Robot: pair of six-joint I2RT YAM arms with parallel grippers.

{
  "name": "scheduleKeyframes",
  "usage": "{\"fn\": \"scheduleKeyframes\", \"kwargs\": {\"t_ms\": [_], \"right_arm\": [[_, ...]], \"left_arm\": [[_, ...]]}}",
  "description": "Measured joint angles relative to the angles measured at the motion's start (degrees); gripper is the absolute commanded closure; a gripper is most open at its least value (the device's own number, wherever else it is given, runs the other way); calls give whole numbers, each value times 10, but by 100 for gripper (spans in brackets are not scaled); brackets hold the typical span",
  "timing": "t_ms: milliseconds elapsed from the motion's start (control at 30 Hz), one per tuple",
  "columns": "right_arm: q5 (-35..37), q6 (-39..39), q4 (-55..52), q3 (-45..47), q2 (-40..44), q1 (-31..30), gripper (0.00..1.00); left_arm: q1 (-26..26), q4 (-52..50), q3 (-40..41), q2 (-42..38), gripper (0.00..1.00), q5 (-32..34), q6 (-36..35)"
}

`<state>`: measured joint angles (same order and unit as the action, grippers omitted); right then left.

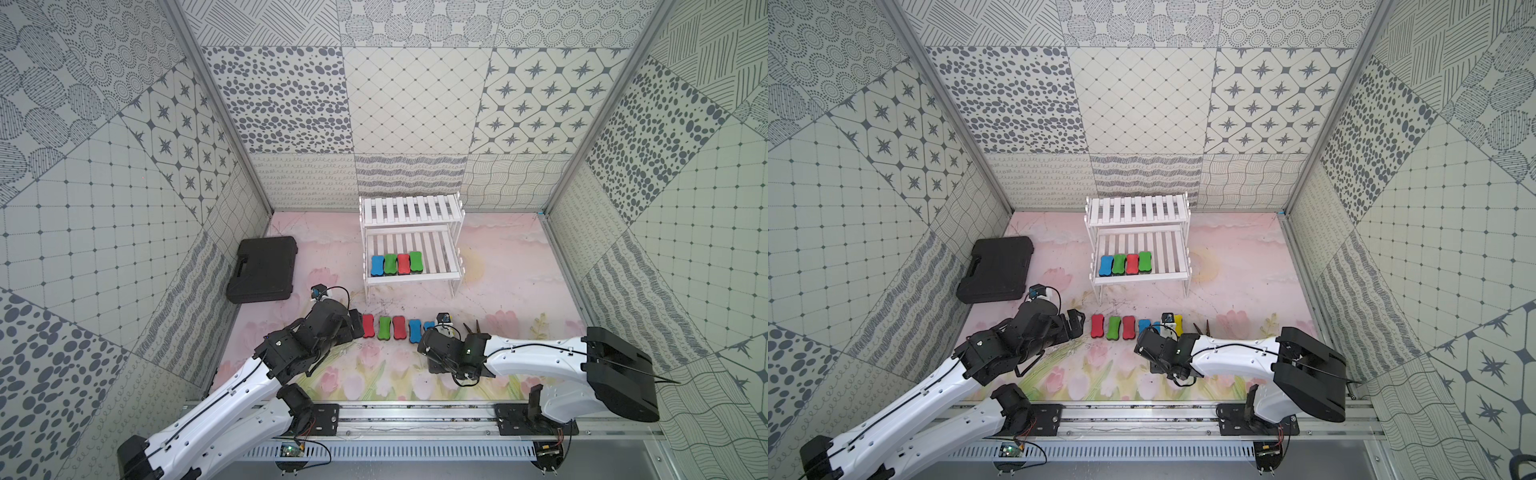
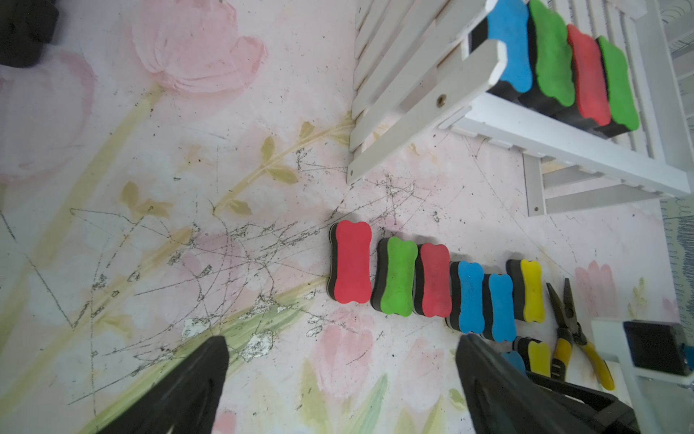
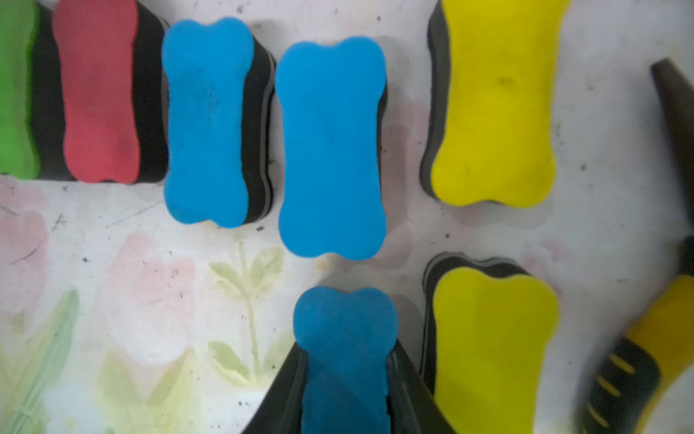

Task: Remove the whiteboard erasers from the shelf
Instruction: Place the whiteboard eraser at the center of the board.

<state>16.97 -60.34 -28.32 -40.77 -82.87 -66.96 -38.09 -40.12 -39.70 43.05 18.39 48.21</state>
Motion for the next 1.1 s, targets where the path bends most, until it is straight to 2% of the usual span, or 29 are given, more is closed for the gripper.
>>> {"fn": "scheduleKeyframes", "kwargs": {"t_ms": [333, 500, 633, 800, 1100], "right_arm": [[21, 29, 33, -29, -50, 21, 67], [26, 33, 41, -30, -53, 24, 50], [28, 41, 44, -29, -44, 24, 46], [30, 45, 43, -24, 17, 24, 45], [83, 86, 28, 21, 227, 40, 50]], "left_arm": [[0, 0, 0, 1, 0, 0, 0], [0, 0, 1, 2, 0, 0, 0], [0, 0, 1, 2, 1, -2, 0], [0, 0, 1, 4, 1, -7, -1], [-21, 4, -43, 54, 7, -30, -17]]}}
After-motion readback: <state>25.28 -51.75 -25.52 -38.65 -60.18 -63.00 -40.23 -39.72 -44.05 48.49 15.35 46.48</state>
